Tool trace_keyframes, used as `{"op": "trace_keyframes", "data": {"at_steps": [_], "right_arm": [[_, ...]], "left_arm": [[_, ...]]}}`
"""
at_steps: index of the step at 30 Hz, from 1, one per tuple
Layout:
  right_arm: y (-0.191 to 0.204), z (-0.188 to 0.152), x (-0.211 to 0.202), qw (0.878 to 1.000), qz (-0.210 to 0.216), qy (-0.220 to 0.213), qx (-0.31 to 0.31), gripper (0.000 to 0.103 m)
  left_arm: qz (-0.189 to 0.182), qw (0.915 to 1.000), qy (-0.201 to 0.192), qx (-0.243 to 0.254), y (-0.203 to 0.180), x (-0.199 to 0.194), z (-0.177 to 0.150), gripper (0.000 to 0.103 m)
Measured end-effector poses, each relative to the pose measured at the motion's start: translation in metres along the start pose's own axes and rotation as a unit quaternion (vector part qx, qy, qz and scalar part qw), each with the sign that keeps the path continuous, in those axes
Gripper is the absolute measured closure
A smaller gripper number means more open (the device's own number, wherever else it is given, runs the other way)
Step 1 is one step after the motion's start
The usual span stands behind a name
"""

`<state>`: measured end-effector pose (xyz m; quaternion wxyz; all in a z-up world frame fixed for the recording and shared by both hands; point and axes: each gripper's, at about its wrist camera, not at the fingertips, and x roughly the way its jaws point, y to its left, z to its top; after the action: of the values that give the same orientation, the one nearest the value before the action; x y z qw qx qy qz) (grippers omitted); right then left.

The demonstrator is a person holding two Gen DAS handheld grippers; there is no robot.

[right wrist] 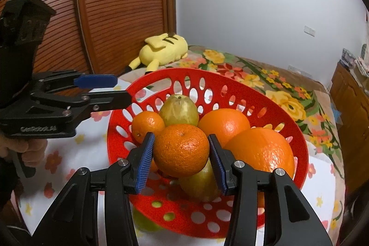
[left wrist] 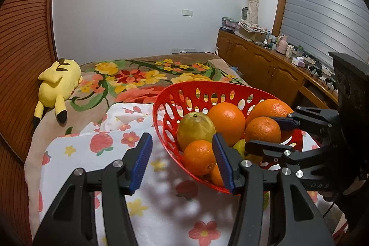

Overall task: Organize fruits
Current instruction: 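Lower the tangerine into the basket and open the left tool while the right tool lowers its tangerine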

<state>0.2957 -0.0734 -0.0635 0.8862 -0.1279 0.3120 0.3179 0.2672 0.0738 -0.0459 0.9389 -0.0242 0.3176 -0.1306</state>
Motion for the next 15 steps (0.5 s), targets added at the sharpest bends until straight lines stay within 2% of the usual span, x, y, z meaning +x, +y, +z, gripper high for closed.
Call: {"op": "trace_keyframes", "data": {"at_steps": [15], "right_arm": [[0.0048, 0.0015, 0.0021, 1.0, 0.004, -0.004, -0.003, 0.056]], "left_arm": [[0.002, 1.0, 0.003, 0.0, 0.0017, 0.0009, -0.0042, 0.049]]}}
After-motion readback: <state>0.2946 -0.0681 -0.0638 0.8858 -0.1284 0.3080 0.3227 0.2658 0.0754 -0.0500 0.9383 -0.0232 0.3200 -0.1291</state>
